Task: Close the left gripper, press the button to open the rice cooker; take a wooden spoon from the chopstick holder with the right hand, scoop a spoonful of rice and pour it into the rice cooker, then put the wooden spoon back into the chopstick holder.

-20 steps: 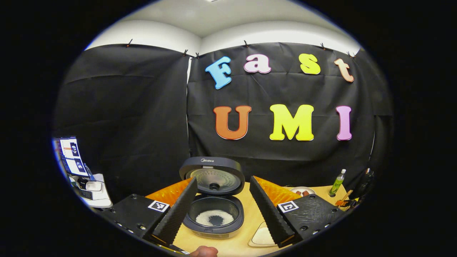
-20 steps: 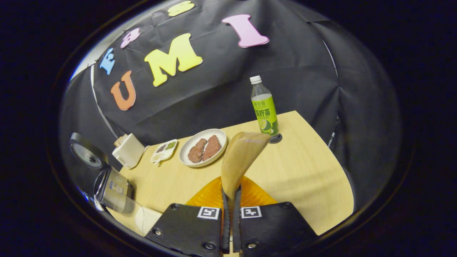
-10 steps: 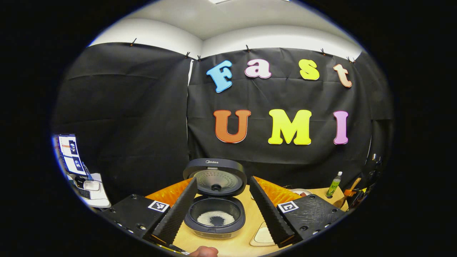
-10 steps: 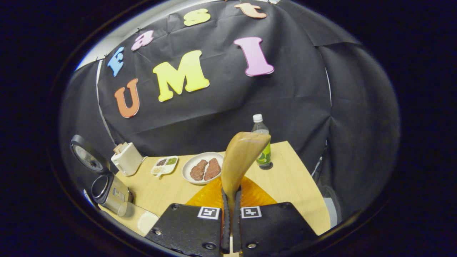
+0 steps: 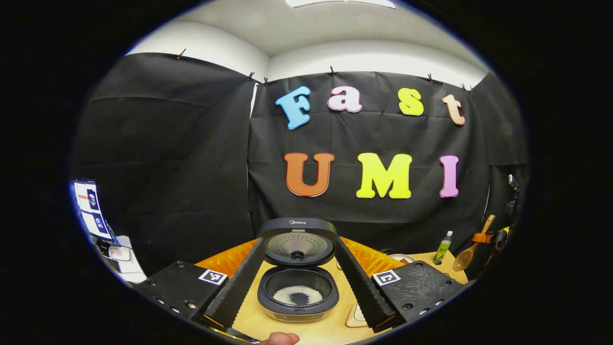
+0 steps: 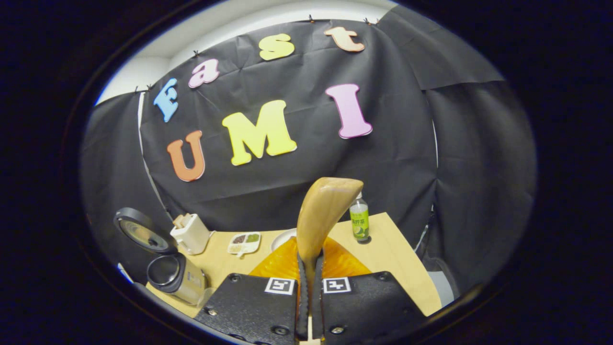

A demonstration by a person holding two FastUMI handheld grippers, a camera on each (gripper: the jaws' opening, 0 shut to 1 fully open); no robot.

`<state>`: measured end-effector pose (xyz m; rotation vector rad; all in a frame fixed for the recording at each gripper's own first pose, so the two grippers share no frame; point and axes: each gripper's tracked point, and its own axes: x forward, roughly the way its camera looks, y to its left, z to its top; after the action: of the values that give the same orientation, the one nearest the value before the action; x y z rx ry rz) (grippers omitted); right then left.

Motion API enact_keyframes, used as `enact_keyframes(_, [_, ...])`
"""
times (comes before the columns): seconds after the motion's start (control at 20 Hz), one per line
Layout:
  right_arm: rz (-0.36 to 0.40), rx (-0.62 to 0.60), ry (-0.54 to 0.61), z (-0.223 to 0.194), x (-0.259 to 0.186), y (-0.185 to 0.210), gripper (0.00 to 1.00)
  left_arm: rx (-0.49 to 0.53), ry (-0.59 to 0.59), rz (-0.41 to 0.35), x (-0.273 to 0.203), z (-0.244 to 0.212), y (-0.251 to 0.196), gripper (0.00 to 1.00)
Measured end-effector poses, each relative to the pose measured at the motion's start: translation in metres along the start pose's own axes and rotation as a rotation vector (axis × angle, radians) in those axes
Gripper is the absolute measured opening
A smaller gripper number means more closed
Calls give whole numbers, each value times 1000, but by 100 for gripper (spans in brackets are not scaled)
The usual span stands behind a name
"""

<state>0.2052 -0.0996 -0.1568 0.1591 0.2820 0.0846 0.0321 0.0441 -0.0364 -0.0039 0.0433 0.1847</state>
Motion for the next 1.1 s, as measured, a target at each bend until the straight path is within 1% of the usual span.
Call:
enact_keyframes(0.05, [5,-1,0,0,-7,11,8,-1,-11,-5,-2,2,6,95])
enact_keyframes(0.15, [-2,-1,-6,-3,-18,30,8,9,-28,-47,-6,0,10,95])
enact_keyframes(0.25, [0,-8,11,-16,-25,49,8,18,-26,-71,-9,-6,18,94])
enact_keyframes(0.45, [-3,-12,32,-44,-31,86,8,-6,-10,-116,-15,-11,26,94])
enact_keyframes(0.65, [-65,-30,71,-90,-20,106,8,-28,-18,-147,-26,-7,41,94])
enact_keyframes(0.8, [-87,-54,105,-122,-6,123,8,-30,-18,-135,-34,-7,67,94])
enact_keyframes(1.0, [-115,-161,134,-161,19,141,8,-66,23,-101,-43,-17,98,95])
enact_keyframes(1.05, [-118,-189,145,-171,26,145,11,-63,26,-89,-43,-18,106,95])
enact_keyframes(1.1, [-128,-232,150,-179,31,146,8,-55,31,-79,-44,-20,112,97])
